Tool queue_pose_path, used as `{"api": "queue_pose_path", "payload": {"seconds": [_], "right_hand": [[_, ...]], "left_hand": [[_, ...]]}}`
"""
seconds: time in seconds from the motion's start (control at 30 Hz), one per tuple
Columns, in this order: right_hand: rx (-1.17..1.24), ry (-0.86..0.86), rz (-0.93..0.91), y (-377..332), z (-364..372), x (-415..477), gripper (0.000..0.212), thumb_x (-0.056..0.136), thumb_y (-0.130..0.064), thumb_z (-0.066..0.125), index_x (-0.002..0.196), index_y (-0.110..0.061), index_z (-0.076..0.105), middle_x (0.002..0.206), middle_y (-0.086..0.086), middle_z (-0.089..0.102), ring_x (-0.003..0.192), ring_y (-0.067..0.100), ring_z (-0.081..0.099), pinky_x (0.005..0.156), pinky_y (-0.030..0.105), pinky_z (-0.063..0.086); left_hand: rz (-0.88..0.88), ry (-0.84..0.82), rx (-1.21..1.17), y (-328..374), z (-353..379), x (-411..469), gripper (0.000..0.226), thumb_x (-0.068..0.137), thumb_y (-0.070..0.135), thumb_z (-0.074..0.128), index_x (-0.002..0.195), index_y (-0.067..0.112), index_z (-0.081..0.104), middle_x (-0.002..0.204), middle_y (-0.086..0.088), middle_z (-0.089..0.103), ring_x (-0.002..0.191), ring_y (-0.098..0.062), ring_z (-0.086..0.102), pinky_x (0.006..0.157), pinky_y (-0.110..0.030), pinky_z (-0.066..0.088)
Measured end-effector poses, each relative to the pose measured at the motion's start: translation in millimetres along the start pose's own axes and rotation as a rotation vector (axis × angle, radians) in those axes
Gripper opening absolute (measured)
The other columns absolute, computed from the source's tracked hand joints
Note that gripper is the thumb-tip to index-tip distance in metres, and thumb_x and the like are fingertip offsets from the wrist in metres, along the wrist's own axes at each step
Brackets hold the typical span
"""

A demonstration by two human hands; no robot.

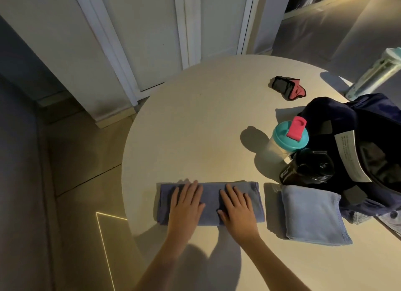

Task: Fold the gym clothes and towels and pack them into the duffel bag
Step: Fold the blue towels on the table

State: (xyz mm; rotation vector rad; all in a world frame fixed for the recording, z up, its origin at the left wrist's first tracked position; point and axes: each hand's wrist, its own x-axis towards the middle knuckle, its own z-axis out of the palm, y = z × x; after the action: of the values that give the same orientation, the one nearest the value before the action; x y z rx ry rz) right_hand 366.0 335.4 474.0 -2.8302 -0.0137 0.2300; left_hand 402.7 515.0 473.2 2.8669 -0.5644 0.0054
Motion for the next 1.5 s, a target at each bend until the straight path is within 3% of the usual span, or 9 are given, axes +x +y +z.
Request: {"api": "queue_pose_path", "payload": {"seconds": [0.13,0.27,0.47,0.6,0.73,0.97,1.2,1.4,1.5], "right_hand": [[-0.039,-0.086,-0.008,33,0,0,0.081,0.084,-0.072,0.010,0.150,-0.025,0.007,0.154,-0.009,-0.004,0.142,0.012,-0.009,0.114,0.033,-0.008],[-0.050,-0.100,0.032,43,-6,-4,0.088,0.079,-0.076,0.001,0.151,-0.026,0.000,0.154,-0.010,-0.011,0.144,0.012,-0.011,0.112,0.029,-0.015],[-0.025,-0.121,0.093,20,-4,-21,0.088,0.078,-0.074,-0.004,0.152,-0.026,0.002,0.159,-0.005,0.001,0.147,0.017,-0.001,0.114,0.033,-0.006],[-0.027,-0.107,0.087,15,-4,-30,0.102,0.070,-0.073,-0.025,0.152,-0.024,0.011,0.159,-0.002,0.011,0.146,0.021,0.009,0.117,0.036,0.004],[-0.040,-0.148,0.110,12,-6,-33,0.088,0.086,-0.065,-0.012,0.145,-0.020,0.036,0.150,0.004,0.036,0.137,0.027,0.036,0.111,0.041,0.026],[-0.144,-0.157,0.138,4,-10,-37,0.058,0.089,-0.048,0.026,0.119,-0.019,0.065,0.121,0.004,0.065,0.107,0.026,0.064,0.089,0.044,0.050],[-0.202,-0.197,0.161,7,-4,-46,0.068,0.096,-0.051,0.006,0.118,-0.026,0.066,0.121,0.004,0.065,0.112,0.029,0.062,0.093,0.055,0.041],[-0.137,-0.241,0.138,7,-3,-51,0.058,0.087,-0.054,0.026,0.121,-0.026,0.063,0.124,0.003,0.063,0.113,0.028,0.061,0.089,0.048,0.048],[-0.136,-0.230,0.137,7,-2,-53,0.063,0.095,-0.054,0.012,0.122,-0.026,0.062,0.125,0.003,0.062,0.114,0.028,0.060,0.091,0.050,0.046]], "left_hand": [[-0.020,-0.204,0.026,-31,12,-15,0.059,0.094,0.050,0.029,0.134,0.014,0.050,0.139,-0.004,0.052,0.130,-0.021,0.043,0.104,-0.039,0.027],[0.046,-0.252,0.075,-53,7,-5,0.059,0.091,0.050,0.033,0.137,0.017,0.049,0.143,0.000,0.048,0.133,-0.020,0.041,0.105,-0.036,0.025],[-0.094,-0.215,0.163,-63,1,-8,0.063,0.102,0.046,0.008,0.135,0.017,0.052,0.141,-0.006,0.049,0.132,-0.030,0.043,0.105,-0.048,0.022],[-0.501,-0.146,0.046,-54,-5,-18,0.054,0.089,0.041,0.059,0.132,0.009,0.054,0.127,-0.023,0.055,0.114,-0.044,0.053,0.090,-0.058,0.042],[-0.788,-0.193,-0.067,-39,-28,-15,0.068,0.088,0.049,0.057,0.134,0.002,0.039,0.125,-0.016,0.052,0.112,-0.031,0.053,0.090,-0.041,0.046],[-0.847,-0.308,-0.359,-62,-40,12,0.041,0.087,0.029,0.065,0.117,0.002,0.058,0.115,-0.016,0.062,0.107,-0.032,0.059,0.083,-0.035,0.046],[-0.754,-0.279,-0.496,-70,-47,8,0.021,0.088,0.020,0.062,0.099,0.003,0.058,0.088,-0.008,0.058,0.084,-0.025,0.058,0.067,-0.028,0.038],[-0.916,-0.246,-0.703,-74,-51,9,0.053,0.078,0.015,0.075,0.120,-0.007,0.051,0.112,-0.019,0.059,0.104,-0.036,0.059,0.081,-0.038,0.046],[-1.074,-0.319,-0.912,-75,-47,1,0.059,0.080,0.011,0.074,0.128,-0.009,0.045,0.122,-0.019,0.056,0.112,-0.035,0.055,0.091,-0.036,0.046]]}}
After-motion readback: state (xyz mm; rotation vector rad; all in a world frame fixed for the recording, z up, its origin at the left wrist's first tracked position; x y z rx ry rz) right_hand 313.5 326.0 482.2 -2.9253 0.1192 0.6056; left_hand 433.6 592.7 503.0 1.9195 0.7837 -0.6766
